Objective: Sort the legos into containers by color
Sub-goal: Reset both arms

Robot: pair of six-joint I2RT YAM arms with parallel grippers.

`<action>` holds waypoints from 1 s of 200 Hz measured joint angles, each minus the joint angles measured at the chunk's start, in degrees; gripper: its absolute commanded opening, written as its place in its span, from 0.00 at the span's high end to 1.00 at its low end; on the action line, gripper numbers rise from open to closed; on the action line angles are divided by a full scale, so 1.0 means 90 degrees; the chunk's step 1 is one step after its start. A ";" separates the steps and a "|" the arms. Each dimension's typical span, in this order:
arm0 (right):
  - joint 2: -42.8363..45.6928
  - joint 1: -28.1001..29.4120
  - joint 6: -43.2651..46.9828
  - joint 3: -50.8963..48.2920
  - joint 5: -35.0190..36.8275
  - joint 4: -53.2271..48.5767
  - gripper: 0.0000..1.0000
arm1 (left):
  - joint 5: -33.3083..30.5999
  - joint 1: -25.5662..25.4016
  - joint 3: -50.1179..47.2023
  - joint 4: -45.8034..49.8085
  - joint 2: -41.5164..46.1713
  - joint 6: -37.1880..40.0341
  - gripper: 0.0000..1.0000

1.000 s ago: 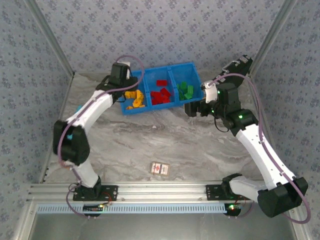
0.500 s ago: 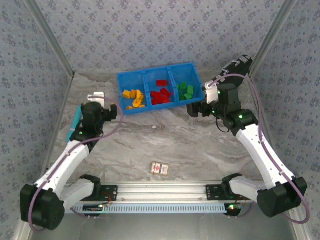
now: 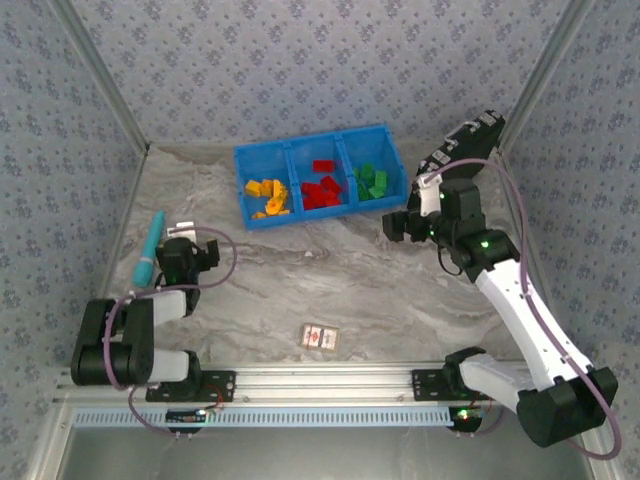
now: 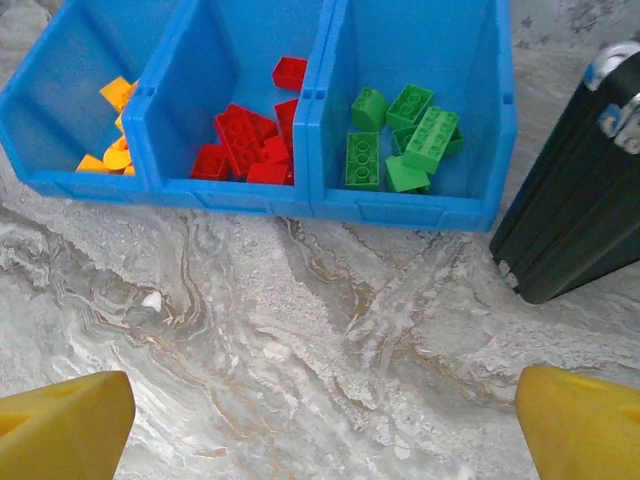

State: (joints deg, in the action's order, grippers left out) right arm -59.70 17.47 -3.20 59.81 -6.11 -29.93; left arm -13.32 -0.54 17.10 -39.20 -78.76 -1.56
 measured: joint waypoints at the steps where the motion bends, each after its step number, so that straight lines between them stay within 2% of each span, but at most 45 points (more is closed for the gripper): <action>1: 0.0017 0.0000 -0.0002 0.0000 0.0012 0.0000 0.00 | 0.0005 0.0005 0.0000 -0.0027 -0.0019 0.0000 0.00; 38: 0.0486 -0.0056 -0.0100 -0.0182 0.0255 -0.0029 0.00 | 0.0272 0.0063 0.0143 -0.0920 -0.0959 -0.0126 0.00; 108: 0.0617 -0.0338 -0.0289 -0.0857 0.0624 0.0272 0.00 | 0.0342 0.0119 0.0452 -0.0957 -0.1018 -0.0228 0.00; 131: 0.0432 -0.0697 -0.0202 -0.1700 0.0954 0.1474 0.00 | 0.0342 0.0119 0.0454 -0.0957 -0.1018 -0.0236 0.00; 166: -0.0233 -0.1632 0.0170 -0.3735 0.1105 0.4046 0.00 | 0.0340 0.0080 0.0476 -0.0950 -0.1018 -0.0214 0.00; 200: -0.1202 -0.2127 0.0386 -0.4274 0.0967 0.5719 0.00 | 0.0340 0.0046 0.0503 -0.0945 -0.1018 -0.0214 0.00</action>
State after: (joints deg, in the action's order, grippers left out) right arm -70.52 -1.67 0.27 21.34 2.59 21.54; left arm -10.26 -0.12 21.63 -47.70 -87.92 -3.49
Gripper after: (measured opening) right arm 0.996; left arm 0.998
